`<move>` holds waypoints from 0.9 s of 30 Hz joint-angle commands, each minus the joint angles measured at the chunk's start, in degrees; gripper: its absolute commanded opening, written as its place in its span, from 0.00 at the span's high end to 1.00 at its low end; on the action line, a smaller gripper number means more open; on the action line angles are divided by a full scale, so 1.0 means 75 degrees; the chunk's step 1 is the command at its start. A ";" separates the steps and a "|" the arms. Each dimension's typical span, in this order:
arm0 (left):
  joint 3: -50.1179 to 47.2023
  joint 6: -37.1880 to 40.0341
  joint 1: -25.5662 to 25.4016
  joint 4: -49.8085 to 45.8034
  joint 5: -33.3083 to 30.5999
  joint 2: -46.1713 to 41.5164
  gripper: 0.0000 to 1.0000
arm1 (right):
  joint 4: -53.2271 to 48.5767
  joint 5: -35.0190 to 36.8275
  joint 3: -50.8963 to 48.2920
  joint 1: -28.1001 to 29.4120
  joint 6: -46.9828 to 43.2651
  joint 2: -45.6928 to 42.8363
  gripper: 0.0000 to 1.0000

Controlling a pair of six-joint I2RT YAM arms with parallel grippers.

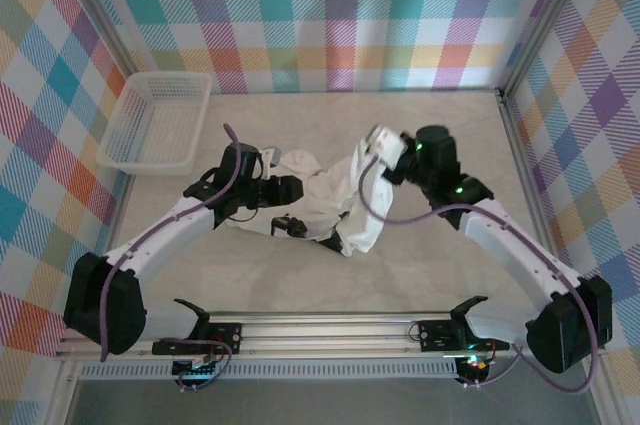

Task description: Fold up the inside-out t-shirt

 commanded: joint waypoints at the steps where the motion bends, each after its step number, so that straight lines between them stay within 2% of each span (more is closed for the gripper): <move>1: -0.0082 0.0969 -0.0148 -0.1262 -0.0347 0.0324 0.40 | -0.0670 0.0582 0.0487 -0.0055 0.3910 0.0020 1.00; 4: -0.0115 0.1287 -0.0615 -0.1613 -0.0881 0.0583 0.30 | -0.1288 0.0664 0.0964 -0.0076 0.5522 0.0230 1.00; 8: -0.0168 0.1179 -0.0825 -0.1518 -0.1417 0.1115 0.17 | -0.2110 0.0311 0.1584 -0.0079 0.6537 0.0494 1.00; 11: -0.0072 0.1160 -0.0870 -0.1162 -0.1340 0.1768 0.15 | -0.2326 0.0318 0.1875 -0.0129 0.7245 0.0442 1.00; 13: 0.0097 0.1363 -0.1051 -0.1067 -0.1438 0.2354 0.19 | -0.2616 0.0367 0.2227 -0.0278 0.7920 0.0384 1.00; 14: 0.0192 0.1472 -0.1121 -0.1124 -0.1569 0.2610 0.25 | -0.2731 0.0345 0.2404 -0.0352 0.8144 0.0380 1.00; 15: 0.0314 0.1575 -0.1209 -0.1259 -0.1832 0.2841 0.38 | -0.2887 0.0344 0.2627 -0.0422 0.8296 0.0377 1.00; 17: 0.0484 0.1609 -0.1227 -0.1389 -0.2153 0.2810 0.87 | -0.3238 0.0449 0.3102 -0.0484 0.8384 0.0369 1.00; 18: 0.0552 0.1617 -0.1201 -0.1461 -0.2307 0.2582 1.00 | -0.3384 0.0502 0.3317 -0.0500 0.8314 0.0341 1.00; 21: 0.0776 0.1644 -0.0876 -0.1616 -0.2368 0.1749 1.00 | -0.3404 0.0507 0.3494 -0.0511 0.7702 0.0062 1.00; 25: 0.1001 0.1453 -0.0207 -0.1717 -0.1397 0.0939 1.00 | -0.3577 0.1355 0.3201 -0.0674 0.7629 -0.0403 1.00; 26: 0.1001 0.1354 -0.0121 -0.1797 -0.1367 0.0770 0.90 | -0.3668 0.1632 0.2980 -0.0780 0.7783 -0.0556 1.00; 27: 0.0977 0.1206 -0.0032 -0.1899 -0.1411 0.0637 0.73 | -0.3663 0.1710 0.2684 -0.0936 0.7877 -0.0744 1.00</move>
